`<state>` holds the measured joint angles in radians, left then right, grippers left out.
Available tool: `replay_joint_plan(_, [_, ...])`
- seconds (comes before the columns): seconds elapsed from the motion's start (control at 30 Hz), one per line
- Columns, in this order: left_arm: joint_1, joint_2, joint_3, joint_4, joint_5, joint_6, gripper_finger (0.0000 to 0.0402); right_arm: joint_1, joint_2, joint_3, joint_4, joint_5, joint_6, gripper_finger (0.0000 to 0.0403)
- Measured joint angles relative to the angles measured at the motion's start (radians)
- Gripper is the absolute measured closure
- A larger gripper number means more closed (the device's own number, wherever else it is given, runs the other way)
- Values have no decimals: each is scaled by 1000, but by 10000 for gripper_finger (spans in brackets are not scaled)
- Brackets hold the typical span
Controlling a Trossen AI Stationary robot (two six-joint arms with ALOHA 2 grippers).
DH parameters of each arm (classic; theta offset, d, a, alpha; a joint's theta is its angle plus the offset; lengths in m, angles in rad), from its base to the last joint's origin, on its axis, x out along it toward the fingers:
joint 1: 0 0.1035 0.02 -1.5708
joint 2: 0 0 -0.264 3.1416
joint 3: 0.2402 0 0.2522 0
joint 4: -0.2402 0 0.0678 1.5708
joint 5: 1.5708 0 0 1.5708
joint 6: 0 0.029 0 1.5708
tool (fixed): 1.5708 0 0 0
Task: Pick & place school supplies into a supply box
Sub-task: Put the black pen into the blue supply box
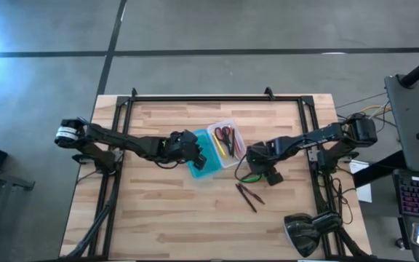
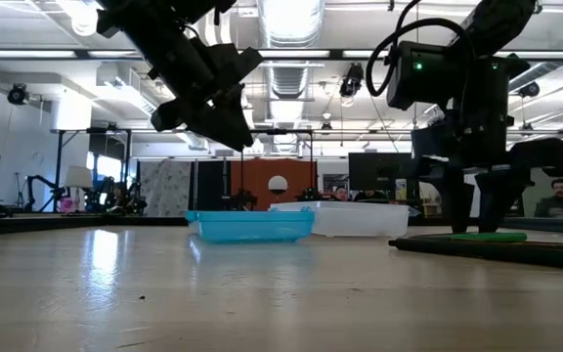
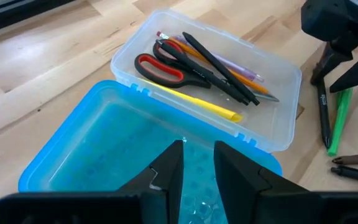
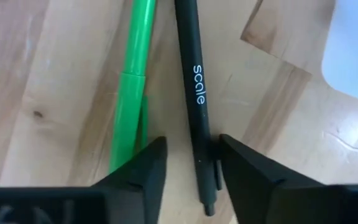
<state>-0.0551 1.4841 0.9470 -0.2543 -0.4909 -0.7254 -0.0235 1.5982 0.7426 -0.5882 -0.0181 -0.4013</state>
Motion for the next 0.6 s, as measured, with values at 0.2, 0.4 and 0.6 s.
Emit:
replay_joint_plan(0.2, [0, 0, -1, 0, 2, -2, 328, 0, 29, -8, 18, 1, 12, 330])
replay_joint_plan(0.4, [0, 0, -1, 0, 2, -6, 328, 0, 21, -12, 27, 16, 81, 370])
replay_joint_plan(0.6, [0, 0, -1, 0, 3, -14, 328, -1, -68, -12, -32, -3, 199, 386])
